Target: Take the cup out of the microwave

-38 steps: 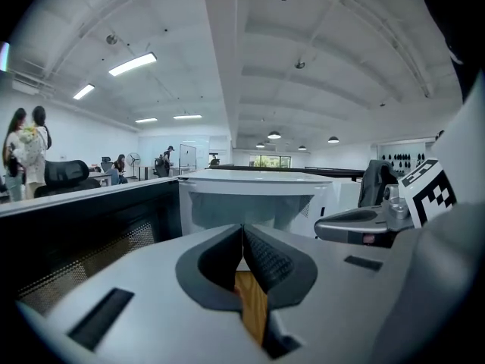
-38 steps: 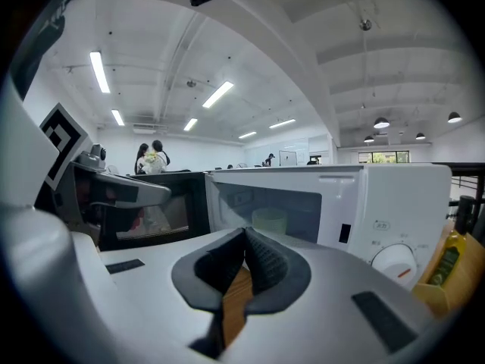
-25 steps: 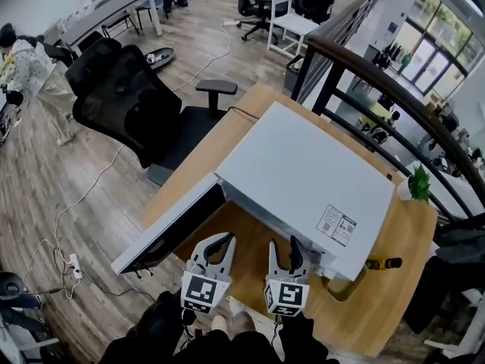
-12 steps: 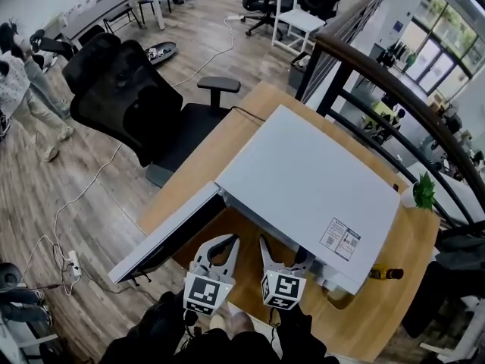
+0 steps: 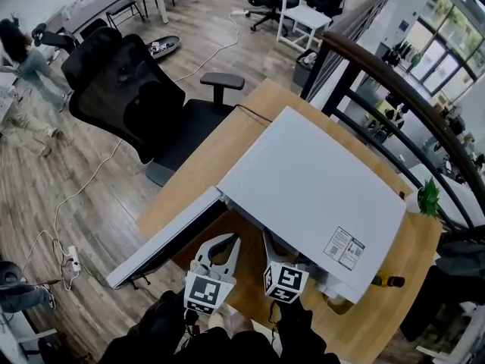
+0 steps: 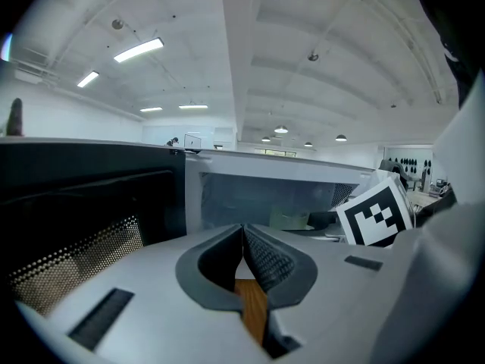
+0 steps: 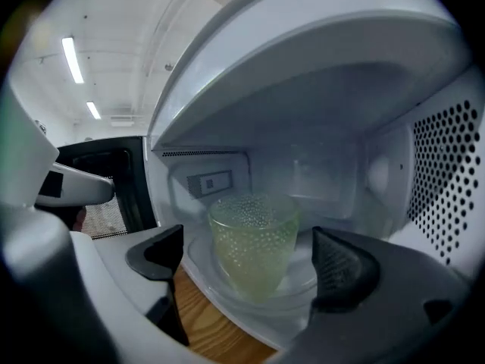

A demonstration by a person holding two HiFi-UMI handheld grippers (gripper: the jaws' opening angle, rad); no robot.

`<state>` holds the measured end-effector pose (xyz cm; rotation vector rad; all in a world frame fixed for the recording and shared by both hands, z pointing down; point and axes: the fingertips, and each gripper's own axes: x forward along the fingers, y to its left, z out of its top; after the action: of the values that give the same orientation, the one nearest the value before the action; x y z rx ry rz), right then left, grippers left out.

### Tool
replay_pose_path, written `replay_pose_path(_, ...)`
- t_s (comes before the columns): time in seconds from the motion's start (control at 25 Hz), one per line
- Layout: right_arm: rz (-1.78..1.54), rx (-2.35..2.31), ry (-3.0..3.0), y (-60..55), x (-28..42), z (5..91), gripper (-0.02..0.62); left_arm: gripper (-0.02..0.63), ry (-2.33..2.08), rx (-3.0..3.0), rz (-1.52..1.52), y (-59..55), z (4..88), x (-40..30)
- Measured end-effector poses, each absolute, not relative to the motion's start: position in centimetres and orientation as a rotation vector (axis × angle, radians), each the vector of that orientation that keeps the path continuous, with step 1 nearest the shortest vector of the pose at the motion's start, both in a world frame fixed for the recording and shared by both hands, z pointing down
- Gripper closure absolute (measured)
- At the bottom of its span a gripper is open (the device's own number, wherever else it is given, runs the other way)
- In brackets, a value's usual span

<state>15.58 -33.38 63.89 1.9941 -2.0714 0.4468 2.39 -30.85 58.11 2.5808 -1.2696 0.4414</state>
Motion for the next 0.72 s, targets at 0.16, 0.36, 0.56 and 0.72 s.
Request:
replay_pose_path(0.16,0.445,1.999,-2.055,-34.00,15.76,64.22,0.066,0.581,-1.280,2.573,0.440,-31.18,58.21,2.09)
replay_pose_path(0.36,0.438,1.988,-2.039,-34.31,15.88,64.53,0.123,0.581,-1.291,2.571,0.444,-31.53,58.30,1.89)
replay_pose_path(0.56,0.404,1.998,-2.005,-34.23,16.04,64.66,0.217,0.581,-1.295,2.567,0.444,-31.60,58.47,1.78)
replay_pose_path(0.72,0.406,1.994,-2.004,-34.38,15.79,64.74,0.219,0.581,-1.296,2.566,0.443,-31.68,58.56,1.66)
